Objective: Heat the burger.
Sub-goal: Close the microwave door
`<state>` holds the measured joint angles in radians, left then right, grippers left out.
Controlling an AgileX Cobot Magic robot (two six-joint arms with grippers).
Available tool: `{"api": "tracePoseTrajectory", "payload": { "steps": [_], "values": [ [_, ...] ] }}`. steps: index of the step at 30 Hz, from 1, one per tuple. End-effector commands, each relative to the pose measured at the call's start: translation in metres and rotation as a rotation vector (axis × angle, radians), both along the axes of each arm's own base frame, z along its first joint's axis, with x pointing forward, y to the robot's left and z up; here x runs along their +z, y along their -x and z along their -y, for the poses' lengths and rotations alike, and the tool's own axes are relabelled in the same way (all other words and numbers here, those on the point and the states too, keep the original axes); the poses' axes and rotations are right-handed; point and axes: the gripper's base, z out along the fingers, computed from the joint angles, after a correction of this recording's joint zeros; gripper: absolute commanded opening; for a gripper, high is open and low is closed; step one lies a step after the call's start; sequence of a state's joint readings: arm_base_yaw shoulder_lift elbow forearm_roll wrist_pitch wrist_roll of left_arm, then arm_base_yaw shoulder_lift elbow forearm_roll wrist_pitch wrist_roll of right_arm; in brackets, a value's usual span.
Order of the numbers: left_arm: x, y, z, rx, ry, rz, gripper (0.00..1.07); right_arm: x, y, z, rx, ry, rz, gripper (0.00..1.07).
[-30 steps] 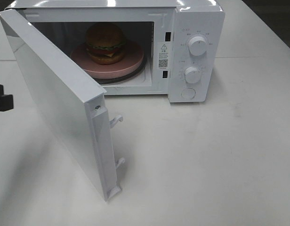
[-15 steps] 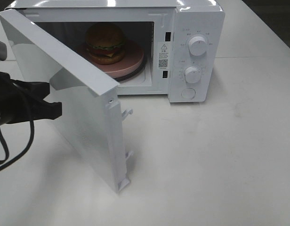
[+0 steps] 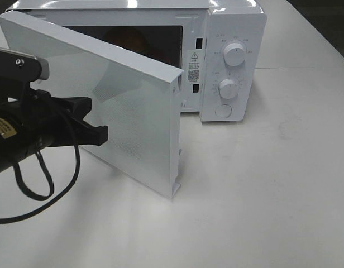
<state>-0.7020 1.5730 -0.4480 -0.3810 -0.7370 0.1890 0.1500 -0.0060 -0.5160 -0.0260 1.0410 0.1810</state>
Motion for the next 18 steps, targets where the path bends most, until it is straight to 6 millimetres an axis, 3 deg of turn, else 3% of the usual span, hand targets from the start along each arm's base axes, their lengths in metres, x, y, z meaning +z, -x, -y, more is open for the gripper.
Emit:
{"api": "tracePoseTrajectory", "payload": {
  "steps": [1,18],
  "values": [
    [0.007,-0.010,0.011,0.001,0.038,0.040,0.00,0.000,0.003,0.001,-0.009,-0.005,0.028,0.63],
    [0.012,-0.041,0.039,-0.013,0.062,0.077,0.00,0.000,0.003,0.001,-0.009,-0.005,0.028,0.63]
  ]
}}
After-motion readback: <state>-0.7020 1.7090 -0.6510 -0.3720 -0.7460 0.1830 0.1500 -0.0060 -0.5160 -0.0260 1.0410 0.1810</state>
